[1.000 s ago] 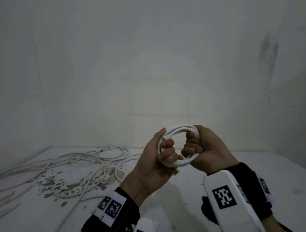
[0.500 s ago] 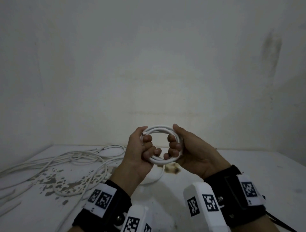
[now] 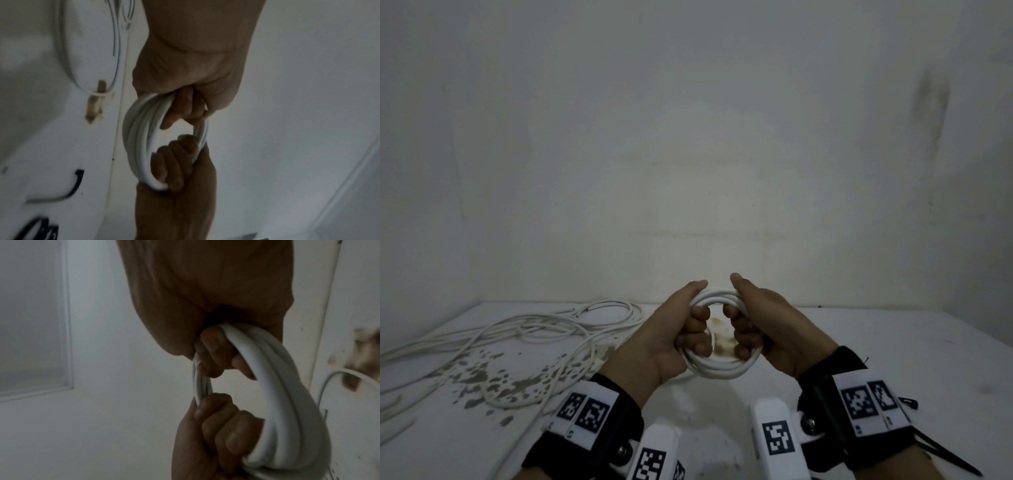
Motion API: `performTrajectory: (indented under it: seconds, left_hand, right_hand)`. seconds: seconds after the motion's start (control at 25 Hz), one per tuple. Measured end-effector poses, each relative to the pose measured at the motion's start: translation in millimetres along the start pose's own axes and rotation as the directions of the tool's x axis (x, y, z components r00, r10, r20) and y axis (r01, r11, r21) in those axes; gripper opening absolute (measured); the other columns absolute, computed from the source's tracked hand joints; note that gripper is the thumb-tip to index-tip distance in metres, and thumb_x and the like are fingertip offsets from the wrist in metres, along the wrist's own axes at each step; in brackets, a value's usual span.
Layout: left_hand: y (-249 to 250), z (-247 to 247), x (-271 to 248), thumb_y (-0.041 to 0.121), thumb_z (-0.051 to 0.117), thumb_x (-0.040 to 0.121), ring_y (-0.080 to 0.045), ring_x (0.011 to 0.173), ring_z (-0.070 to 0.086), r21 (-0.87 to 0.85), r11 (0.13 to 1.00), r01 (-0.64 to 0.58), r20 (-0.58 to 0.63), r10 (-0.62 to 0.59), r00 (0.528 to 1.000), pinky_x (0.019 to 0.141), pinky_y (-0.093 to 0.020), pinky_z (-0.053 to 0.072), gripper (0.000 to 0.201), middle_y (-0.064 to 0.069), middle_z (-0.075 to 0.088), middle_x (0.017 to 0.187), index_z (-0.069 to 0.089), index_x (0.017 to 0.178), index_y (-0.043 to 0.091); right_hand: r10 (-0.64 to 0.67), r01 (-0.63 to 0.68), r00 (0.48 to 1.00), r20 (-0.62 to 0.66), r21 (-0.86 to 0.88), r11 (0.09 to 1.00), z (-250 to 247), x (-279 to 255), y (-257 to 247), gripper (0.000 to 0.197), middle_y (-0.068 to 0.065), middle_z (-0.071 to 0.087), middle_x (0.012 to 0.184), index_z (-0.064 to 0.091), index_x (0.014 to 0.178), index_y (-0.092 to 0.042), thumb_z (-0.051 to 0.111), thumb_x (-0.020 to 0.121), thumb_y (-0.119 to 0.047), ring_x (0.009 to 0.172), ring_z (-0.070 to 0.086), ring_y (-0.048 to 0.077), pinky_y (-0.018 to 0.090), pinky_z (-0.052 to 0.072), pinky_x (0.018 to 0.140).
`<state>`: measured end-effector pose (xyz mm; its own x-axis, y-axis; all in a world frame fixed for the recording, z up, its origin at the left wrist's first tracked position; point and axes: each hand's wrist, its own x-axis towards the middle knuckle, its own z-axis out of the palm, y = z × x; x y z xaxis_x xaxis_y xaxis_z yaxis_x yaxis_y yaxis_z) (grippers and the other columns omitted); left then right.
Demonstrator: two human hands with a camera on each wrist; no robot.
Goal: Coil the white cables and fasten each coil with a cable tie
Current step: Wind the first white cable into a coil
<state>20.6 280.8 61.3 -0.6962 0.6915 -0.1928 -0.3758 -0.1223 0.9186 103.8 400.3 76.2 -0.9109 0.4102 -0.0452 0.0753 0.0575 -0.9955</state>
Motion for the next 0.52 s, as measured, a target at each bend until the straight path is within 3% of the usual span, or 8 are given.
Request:
performTrajectory:
  seconds: [0.08, 0.16, 0.36, 0.52]
  left_hand:
    - [-1, 4, 4, 0.045, 0.061, 0.091, -0.009, 0.03, 0.016, -0.04, 0.998, -0.055, -0.125, 0.049, 0.991, 0.035, -0.016, 0.022, 0.053, 0.007, 0.02, 0.041, 0.04, 0.05, 0.018]
    - [0, 4, 6, 0.043, 0.06, 0.092, -0.008, 0.029, 0.016, -0.076, 0.993, -0.091, -0.161, 0.078, 0.984, 0.034, -0.015, 0.02, 0.051, 0.007, 0.02, 0.04, 0.04, 0.053, 0.017]
    - [-12, 4, 9, 0.052, 0.056, 0.093, -0.01, 0.034, 0.019, 0.034, 0.991, -0.127, -0.12, 0.13, 0.984, 0.036, -0.02, 0.023, 0.054, 0.005, 0.022, 0.045, 0.045, 0.058, 0.012]
    - [-27, 13, 11, 0.053, 0.053, 0.094, -0.012, 0.04, 0.019, 0.125, 0.988, -0.086, -0.039, 0.091, 0.995, 0.041, -0.023, 0.028, 0.055, 0.001, 0.022, 0.051, 0.06, 0.071, 0.004]
  right_hand:
    - [0.04, -0.039, 0.999, -0.011, 0.095, 0.995, 5, 3, 6, 0.057, -0.001, 0.031, 0.047, 0.049, 0.066, -0.01, 0.033, 0.104, -0.05, 0.032, 0.029, 0.013, 0.023, 0.03, 0.039]
    - [0.056, -0.052, 0.998, -0.021, 0.151, 0.987, 9, 5, 9, 0.059, -0.001, 0.031, 0.047, 0.048, 0.065, -0.011, 0.03, 0.105, -0.05, 0.03, 0.03, 0.012, 0.023, 0.026, 0.04]
    - [0.091, -0.078, 0.992, -0.082, 0.15, 0.986, 3, 13, 13, 0.077, 0.0, 0.031, 0.042, 0.051, 0.06, -0.008, 0.02, 0.099, -0.067, 0.029, 0.029, 0.014, 0.023, 0.028, 0.04]
    - [0.124, -0.108, 0.986, -0.108, 0.143, 0.984, -13, 18, 19, 0.082, 0.001, 0.033, 0.043, 0.051, 0.055, -0.009, 0.019, 0.095, -0.074, 0.034, 0.026, 0.015, 0.022, 0.027, 0.041]
